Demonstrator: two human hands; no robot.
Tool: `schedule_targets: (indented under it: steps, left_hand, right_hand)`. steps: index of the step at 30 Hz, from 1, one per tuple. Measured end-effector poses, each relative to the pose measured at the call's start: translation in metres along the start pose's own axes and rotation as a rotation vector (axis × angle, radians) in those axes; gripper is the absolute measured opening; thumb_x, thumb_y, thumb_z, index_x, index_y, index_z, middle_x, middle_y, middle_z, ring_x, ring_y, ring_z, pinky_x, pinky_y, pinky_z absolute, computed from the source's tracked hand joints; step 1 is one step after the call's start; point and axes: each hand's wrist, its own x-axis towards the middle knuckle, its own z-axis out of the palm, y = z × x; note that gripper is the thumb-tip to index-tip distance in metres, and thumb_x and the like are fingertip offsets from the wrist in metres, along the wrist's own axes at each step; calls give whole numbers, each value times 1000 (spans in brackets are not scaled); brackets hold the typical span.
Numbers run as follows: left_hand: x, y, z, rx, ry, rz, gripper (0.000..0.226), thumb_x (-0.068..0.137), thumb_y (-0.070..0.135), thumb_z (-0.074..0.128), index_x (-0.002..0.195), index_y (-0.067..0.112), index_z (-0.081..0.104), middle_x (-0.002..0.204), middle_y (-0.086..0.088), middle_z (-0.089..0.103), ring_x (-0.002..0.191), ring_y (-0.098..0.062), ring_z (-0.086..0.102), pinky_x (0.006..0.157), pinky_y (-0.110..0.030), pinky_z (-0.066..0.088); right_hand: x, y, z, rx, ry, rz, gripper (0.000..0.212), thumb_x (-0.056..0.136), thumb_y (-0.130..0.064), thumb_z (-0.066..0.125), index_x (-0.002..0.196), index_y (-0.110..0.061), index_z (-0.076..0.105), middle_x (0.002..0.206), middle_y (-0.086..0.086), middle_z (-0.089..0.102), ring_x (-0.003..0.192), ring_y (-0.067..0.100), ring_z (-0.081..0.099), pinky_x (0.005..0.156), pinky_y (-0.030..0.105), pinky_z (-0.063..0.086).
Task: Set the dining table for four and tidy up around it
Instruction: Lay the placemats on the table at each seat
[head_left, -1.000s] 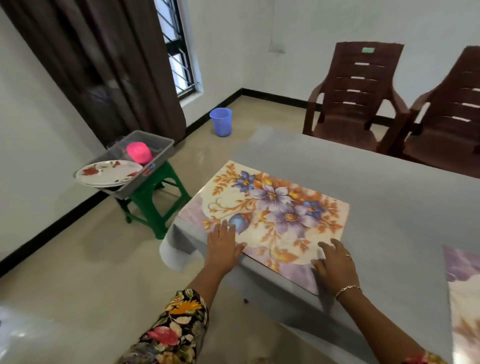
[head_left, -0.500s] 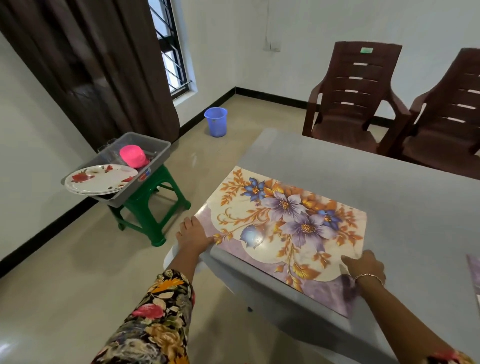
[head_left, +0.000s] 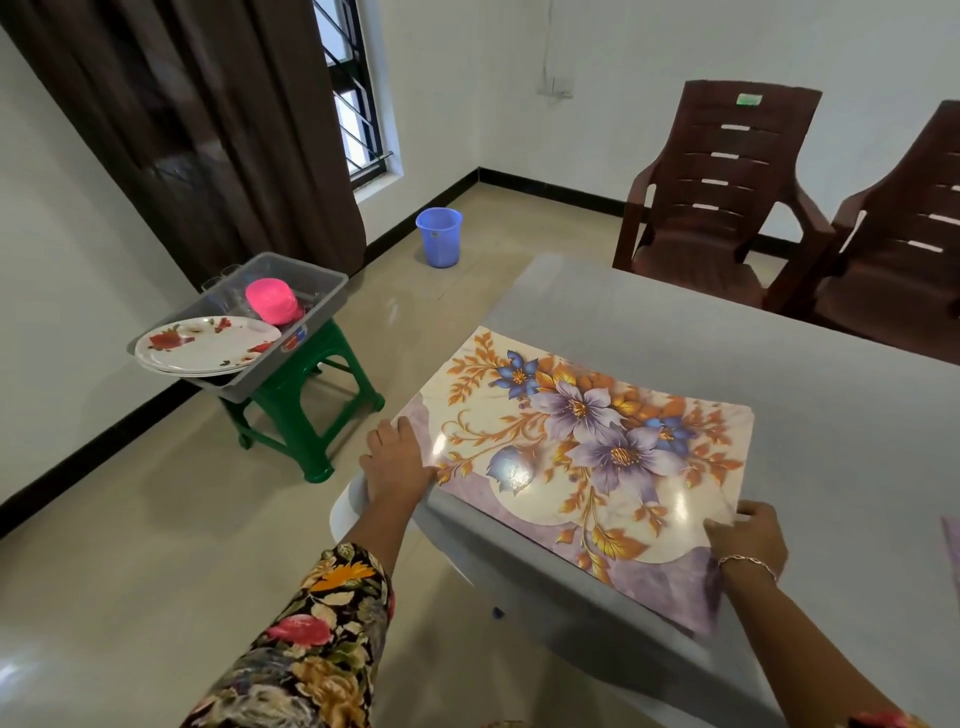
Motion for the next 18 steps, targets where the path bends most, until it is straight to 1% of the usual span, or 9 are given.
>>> schedule_targets:
  steps: [2, 4, 6, 8, 11, 12, 14, 16, 18]
  left_hand:
    - [0, -1, -1, -106, 13, -49, 82, 83, 49, 63, 142, 11, 22, 144, -13, 30, 133, -28, 31, 104, -38, 36]
    - [5, -6, -3, -383, 54, -148, 64, 90, 29, 59, 142, 6, 29, 143, -16, 35, 132, -32, 35, 104, -41, 36]
    - [10, -11, -7, -699, 108, -284, 46, 93, 6, 49, 138, 0, 40, 140, -20, 43, 129, -36, 41, 106, -44, 37]
    - [14, -16, -12, -856, 121, -368, 40, 91, -5, 43, 130, -2, 51, 133, -21, 52, 123, -37, 47, 103, -41, 40]
    - [16, -19, -21, -881, 93, -364, 34, 86, -10, 47, 115, -4, 63, 116, -23, 63, 108, -37, 56, 84, -34, 45]
    - [17, -20, -22, -879, 75, -380, 32, 85, -10, 49, 113, -4, 64, 112, -22, 64, 105, -36, 57, 82, -33, 46]
    - [21, -23, -21, -909, 37, -442, 29, 84, -8, 53, 110, -2, 65, 110, -21, 64, 102, -36, 58, 86, -37, 50]
    - [24, -26, -21, -942, 10, -485, 27, 82, -7, 58, 107, -2, 66, 108, -21, 64, 101, -37, 59, 90, -43, 52]
    - [25, -26, -19, -977, -6, -494, 23, 80, -4, 64, 103, -2, 66, 107, -21, 65, 99, -38, 60, 90, -46, 51]
  right_hand:
    - [1, 0, -3, 37, 9, 16, 36, 80, 0, 66, 114, 7, 53, 116, 28, 58, 107, 45, 53, 90, 44, 42]
    - [4, 1, -7, 58, 16, 19, 33, 80, -1, 66, 110, 8, 57, 113, 28, 60, 105, 45, 55, 89, 43, 42]
    - [6, 3, -12, 61, 17, 20, 32, 81, -2, 66, 110, 9, 58, 113, 29, 61, 105, 45, 55, 90, 42, 42]
    - [9, 5, -15, 92, 11, 46, 33, 81, -3, 65, 112, 8, 59, 114, 28, 61, 105, 44, 56, 91, 42, 42]
    - [12, 10, -13, 187, -24, 104, 32, 82, -5, 65, 111, 8, 61, 112, 27, 62, 102, 43, 57, 92, 45, 44]
    - [15, 12, -12, 219, -52, 123, 32, 82, -5, 65, 110, 9, 61, 111, 27, 63, 100, 42, 58, 93, 48, 45]
    - [20, 17, -11, 279, -119, 159, 33, 80, -4, 67, 109, 11, 61, 110, 26, 63, 93, 38, 59, 93, 52, 46]
    - [23, 19, -13, 268, -149, 145, 33, 79, -1, 68, 107, 12, 61, 104, 24, 64, 88, 35, 59, 90, 50, 48]
    - [24, 21, -17, 218, -132, 99, 31, 77, -1, 69, 104, 12, 63, 98, 23, 65, 82, 31, 57, 84, 45, 47]
